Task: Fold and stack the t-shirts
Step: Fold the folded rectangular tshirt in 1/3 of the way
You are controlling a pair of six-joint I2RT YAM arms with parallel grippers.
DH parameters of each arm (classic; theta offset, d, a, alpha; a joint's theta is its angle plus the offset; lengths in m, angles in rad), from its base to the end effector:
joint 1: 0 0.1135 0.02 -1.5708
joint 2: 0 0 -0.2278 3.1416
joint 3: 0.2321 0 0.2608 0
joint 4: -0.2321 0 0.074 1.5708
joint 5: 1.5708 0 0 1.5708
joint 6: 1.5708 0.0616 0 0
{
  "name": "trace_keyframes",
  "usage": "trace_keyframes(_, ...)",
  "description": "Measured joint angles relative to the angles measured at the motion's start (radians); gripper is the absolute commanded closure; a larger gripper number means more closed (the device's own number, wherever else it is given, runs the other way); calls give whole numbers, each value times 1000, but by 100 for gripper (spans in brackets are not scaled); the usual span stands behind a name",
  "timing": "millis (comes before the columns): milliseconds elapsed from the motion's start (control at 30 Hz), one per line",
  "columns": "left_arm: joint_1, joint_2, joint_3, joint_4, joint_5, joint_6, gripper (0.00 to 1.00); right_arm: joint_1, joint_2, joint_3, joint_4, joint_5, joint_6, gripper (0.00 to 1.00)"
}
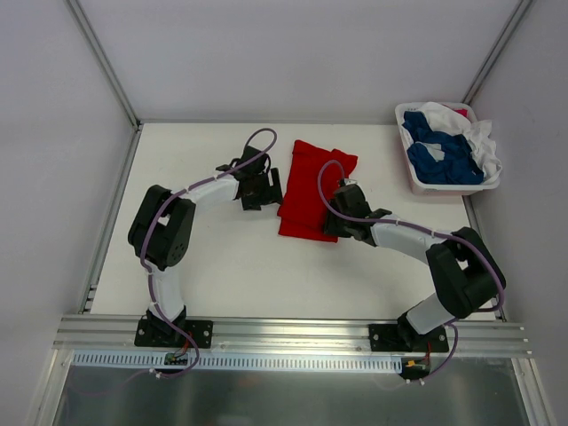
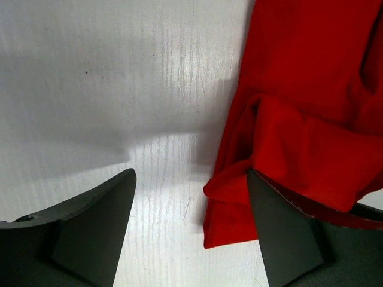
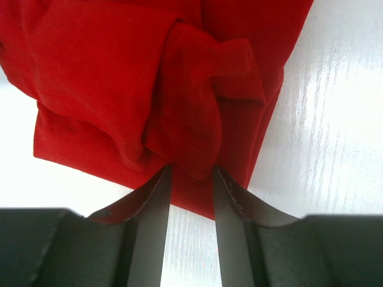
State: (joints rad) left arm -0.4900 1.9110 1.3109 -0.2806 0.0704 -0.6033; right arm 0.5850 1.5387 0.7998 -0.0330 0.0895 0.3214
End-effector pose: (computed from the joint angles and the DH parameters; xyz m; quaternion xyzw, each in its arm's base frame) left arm 0.3735 -0.2041 0.1300 -0.0414 0.9396 -0.2040 0.2716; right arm 0.2846 0.1819 0.1202 -0.1037 0.9147 0.1331 0.3673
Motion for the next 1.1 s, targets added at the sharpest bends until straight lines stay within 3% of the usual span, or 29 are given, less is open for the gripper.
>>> trace_keyframes(467, -35, -2, -76, 77, 52, -60, 30, 0, 15, 0, 1, 0, 0, 65)
trace_keyframes(533, -42, -2, -76, 82, 55, -65, 31, 0, 16, 0, 1, 0, 0, 69)
trace_keyframes(667, -49, -2, -76, 90, 58, -77, 39, 0, 16, 0, 1, 0, 1, 77)
trace_keyframes(933, -55, -2, -76, 93, 60, -89, 51, 0, 17, 0, 2, -1, 1, 81)
trace_keyframes(1100, -55, -2, -76, 95, 60, -89, 47, 0, 17, 0, 16, -1, 3, 72)
